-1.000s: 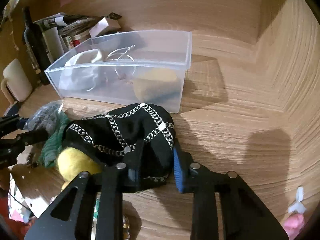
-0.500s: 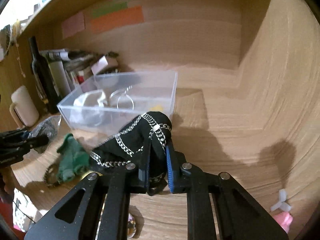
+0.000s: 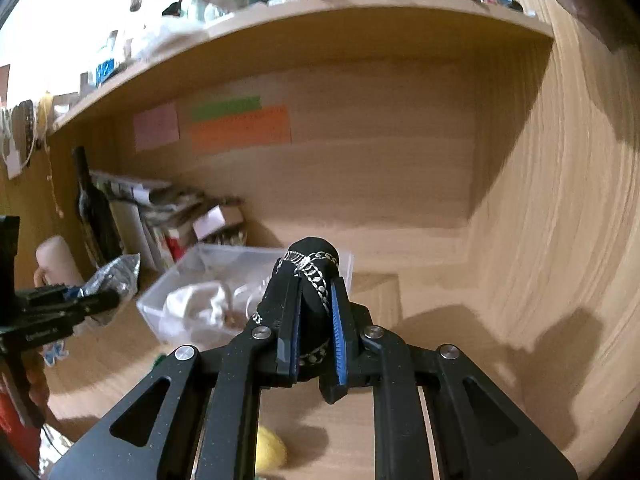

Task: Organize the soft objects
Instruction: 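Lift both items over the clear box and release them inside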

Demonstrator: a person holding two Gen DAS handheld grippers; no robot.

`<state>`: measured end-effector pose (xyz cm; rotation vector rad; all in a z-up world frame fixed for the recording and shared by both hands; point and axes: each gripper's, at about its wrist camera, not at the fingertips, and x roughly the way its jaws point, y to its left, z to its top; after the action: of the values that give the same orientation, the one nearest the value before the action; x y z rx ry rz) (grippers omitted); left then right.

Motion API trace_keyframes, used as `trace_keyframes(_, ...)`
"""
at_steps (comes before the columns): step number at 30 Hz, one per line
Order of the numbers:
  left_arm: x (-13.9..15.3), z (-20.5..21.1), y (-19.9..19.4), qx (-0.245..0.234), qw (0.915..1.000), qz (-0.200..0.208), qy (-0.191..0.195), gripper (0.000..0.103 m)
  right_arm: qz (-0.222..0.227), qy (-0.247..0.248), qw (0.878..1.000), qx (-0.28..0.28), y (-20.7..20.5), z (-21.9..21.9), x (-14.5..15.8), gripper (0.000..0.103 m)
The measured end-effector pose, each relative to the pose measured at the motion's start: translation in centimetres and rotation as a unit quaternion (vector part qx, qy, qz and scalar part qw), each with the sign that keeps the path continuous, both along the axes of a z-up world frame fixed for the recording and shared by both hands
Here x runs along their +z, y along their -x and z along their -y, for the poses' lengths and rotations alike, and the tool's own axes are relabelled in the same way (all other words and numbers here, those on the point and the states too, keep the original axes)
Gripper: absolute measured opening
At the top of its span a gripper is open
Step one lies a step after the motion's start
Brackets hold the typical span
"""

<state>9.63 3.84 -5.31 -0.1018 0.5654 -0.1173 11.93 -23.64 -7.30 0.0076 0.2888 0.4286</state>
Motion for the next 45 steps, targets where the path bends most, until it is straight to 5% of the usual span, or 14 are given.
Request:
trace_keyframes(14,-0.3,2.2,-6.7,-0.018,0.9995,-0.02,-0.014,0.033,0.024,-0.004,1.0,-0.008,-3.8,-2.2,1.9,0.012)
trace_keyframes(26,-4.5,2.1,-12.4,-0.021,0.9945,-0.101,-0.018,0.033,-0.041,0.071,0.996,0.032,-8.4,-6.7,-2.3,0.012)
trace_keyframes(39,-6.1,2.5,-13.6,-0.012,0.9911,-0.117,-0.062,0.033,-0.117,0.103,0.985,0.073,-11.1,-8.5,-5.3,0.013)
trace_keyframes(45,-5.9,2.8,-13.5,-0.018,0.9904,-0.125,-0.056,0.044,-0.142,0.108,0.982,0.069,-11.6,-8.3,-5.9,0.016)
